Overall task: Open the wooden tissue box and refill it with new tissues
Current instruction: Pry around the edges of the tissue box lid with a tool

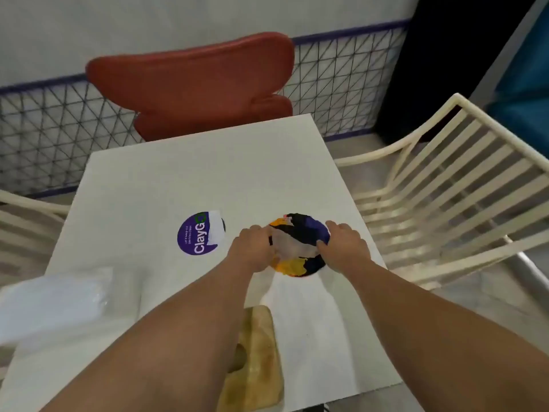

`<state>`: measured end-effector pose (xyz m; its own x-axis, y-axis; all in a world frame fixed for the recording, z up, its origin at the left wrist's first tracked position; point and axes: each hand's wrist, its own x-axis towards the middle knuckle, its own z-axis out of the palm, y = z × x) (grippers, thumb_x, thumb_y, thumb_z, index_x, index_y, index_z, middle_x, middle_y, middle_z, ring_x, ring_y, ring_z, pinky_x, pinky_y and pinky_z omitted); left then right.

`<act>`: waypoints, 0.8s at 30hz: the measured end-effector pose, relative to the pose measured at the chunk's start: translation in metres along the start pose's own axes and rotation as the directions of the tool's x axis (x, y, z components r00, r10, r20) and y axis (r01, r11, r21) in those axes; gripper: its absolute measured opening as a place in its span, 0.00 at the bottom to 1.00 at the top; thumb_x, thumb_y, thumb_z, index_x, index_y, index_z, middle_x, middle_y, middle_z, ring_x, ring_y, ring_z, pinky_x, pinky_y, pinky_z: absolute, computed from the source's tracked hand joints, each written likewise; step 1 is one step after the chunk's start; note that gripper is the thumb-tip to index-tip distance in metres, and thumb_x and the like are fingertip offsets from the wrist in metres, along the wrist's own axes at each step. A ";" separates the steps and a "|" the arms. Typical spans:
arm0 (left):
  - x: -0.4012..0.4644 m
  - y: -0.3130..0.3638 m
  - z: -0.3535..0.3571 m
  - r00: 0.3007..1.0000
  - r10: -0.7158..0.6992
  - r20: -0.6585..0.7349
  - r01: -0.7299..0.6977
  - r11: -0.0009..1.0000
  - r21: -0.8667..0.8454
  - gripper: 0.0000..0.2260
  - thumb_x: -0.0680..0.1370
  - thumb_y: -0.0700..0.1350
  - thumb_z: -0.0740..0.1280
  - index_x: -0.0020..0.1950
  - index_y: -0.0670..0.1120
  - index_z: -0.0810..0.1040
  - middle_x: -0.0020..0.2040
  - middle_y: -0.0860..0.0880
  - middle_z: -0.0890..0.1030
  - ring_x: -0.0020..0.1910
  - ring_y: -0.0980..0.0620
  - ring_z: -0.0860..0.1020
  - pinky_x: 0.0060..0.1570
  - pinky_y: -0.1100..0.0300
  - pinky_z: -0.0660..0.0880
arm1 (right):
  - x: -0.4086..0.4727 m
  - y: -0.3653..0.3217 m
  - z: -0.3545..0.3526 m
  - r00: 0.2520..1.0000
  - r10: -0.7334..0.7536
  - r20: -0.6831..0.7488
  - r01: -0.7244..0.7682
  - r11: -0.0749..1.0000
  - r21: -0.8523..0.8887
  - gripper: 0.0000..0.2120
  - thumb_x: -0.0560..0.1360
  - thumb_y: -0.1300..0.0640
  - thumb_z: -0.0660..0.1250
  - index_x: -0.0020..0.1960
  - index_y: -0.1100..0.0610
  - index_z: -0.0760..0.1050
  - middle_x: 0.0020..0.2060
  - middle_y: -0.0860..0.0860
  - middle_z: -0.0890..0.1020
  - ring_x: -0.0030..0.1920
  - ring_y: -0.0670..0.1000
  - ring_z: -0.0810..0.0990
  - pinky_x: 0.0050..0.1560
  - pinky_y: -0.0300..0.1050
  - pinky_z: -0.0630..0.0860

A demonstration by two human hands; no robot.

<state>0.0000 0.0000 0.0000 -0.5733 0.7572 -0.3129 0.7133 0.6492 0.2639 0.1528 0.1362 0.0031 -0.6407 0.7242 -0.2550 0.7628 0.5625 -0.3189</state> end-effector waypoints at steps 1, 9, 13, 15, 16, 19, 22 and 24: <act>0.002 0.001 0.004 1.000 -0.019 0.010 0.019 1.000 -0.010 0.15 0.77 0.50 0.62 0.62 0.47 0.72 0.54 0.44 0.76 0.56 0.42 0.74 0.53 0.49 0.73 | 0.001 0.002 0.002 1.000 0.006 0.026 -0.006 1.000 -0.015 0.18 0.78 0.46 0.59 0.66 0.51 0.67 0.57 0.54 0.74 0.56 0.57 0.73 0.52 0.50 0.69; 0.021 0.014 0.027 0.973 -0.230 -0.013 0.224 0.960 -0.167 0.15 0.77 0.47 0.61 0.62 0.44 0.70 0.55 0.43 0.77 0.54 0.42 0.75 0.54 0.50 0.74 | 0.016 0.006 0.024 0.972 0.204 0.118 -0.232 0.921 0.314 0.11 0.76 0.53 0.64 0.52 0.58 0.66 0.42 0.53 0.75 0.45 0.56 0.75 0.43 0.47 0.71; 0.031 0.020 0.025 0.911 -0.410 0.050 0.407 0.870 -0.278 0.12 0.78 0.47 0.63 0.57 0.41 0.71 0.53 0.44 0.77 0.53 0.43 0.76 0.50 0.54 0.72 | 0.022 0.008 0.029 0.950 0.252 0.182 -0.306 0.868 0.391 0.08 0.77 0.56 0.65 0.47 0.61 0.70 0.34 0.50 0.72 0.40 0.53 0.74 0.33 0.42 0.66; 0.033 0.020 0.024 0.919 -0.387 0.080 0.394 0.886 -0.245 0.12 0.78 0.47 0.61 0.54 0.40 0.75 0.54 0.42 0.79 0.51 0.43 0.77 0.45 0.57 0.70 | 0.022 0.006 0.030 0.960 0.225 0.165 -0.273 0.879 0.392 0.06 0.78 0.57 0.63 0.46 0.61 0.73 0.35 0.52 0.74 0.41 0.54 0.74 0.38 0.42 0.69; 0.033 0.021 0.021 0.923 -0.375 0.081 0.383 0.886 -0.261 0.12 0.79 0.47 0.60 0.53 0.39 0.75 0.53 0.41 0.79 0.50 0.43 0.77 0.44 0.57 0.70 | 0.022 0.004 0.030 0.964 0.220 0.151 -0.264 0.863 0.431 0.06 0.78 0.58 0.62 0.47 0.61 0.74 0.38 0.53 0.76 0.43 0.54 0.75 0.42 0.42 0.70; 0.026 0.029 0.001 0.940 -0.324 0.108 0.337 0.825 -0.454 0.13 0.80 0.46 0.57 0.53 0.39 0.76 0.52 0.41 0.79 0.51 0.43 0.77 0.48 0.54 0.73 | 0.014 -0.004 0.020 0.970 0.210 0.122 -0.241 0.757 0.608 0.06 0.78 0.59 0.62 0.50 0.60 0.76 0.42 0.54 0.78 0.45 0.55 0.76 0.47 0.47 0.74; 0.009 0.035 -0.032 0.956 -0.259 0.136 0.276 0.641 -0.716 0.07 0.77 0.44 0.62 0.48 0.41 0.76 0.45 0.44 0.76 0.44 0.47 0.74 0.45 0.55 0.73 | 0.001 -0.020 -0.002 0.987 0.125 0.105 -0.160 0.618 0.769 0.04 0.78 0.58 0.63 0.46 0.53 0.75 0.43 0.53 0.80 0.46 0.54 0.79 0.48 0.48 0.77; -0.008 0.033 -0.055 0.973 -0.213 0.092 0.200 0.571 -0.796 0.04 0.75 0.41 0.65 0.47 0.41 0.76 0.43 0.45 0.76 0.43 0.48 0.74 0.43 0.55 0.72 | -0.012 -0.036 -0.021 0.997 0.041 0.070 -0.081 0.570 0.818 0.03 0.77 0.57 0.64 0.46 0.51 0.76 0.45 0.52 0.82 0.46 0.54 0.81 0.48 0.49 0.80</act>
<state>0.0057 0.0196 0.0611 -0.6727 0.5915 -0.4445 -0.0281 0.5798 0.8142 0.1347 0.1155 0.0370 -0.6131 0.7173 -0.3310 0.4147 -0.0644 -0.9077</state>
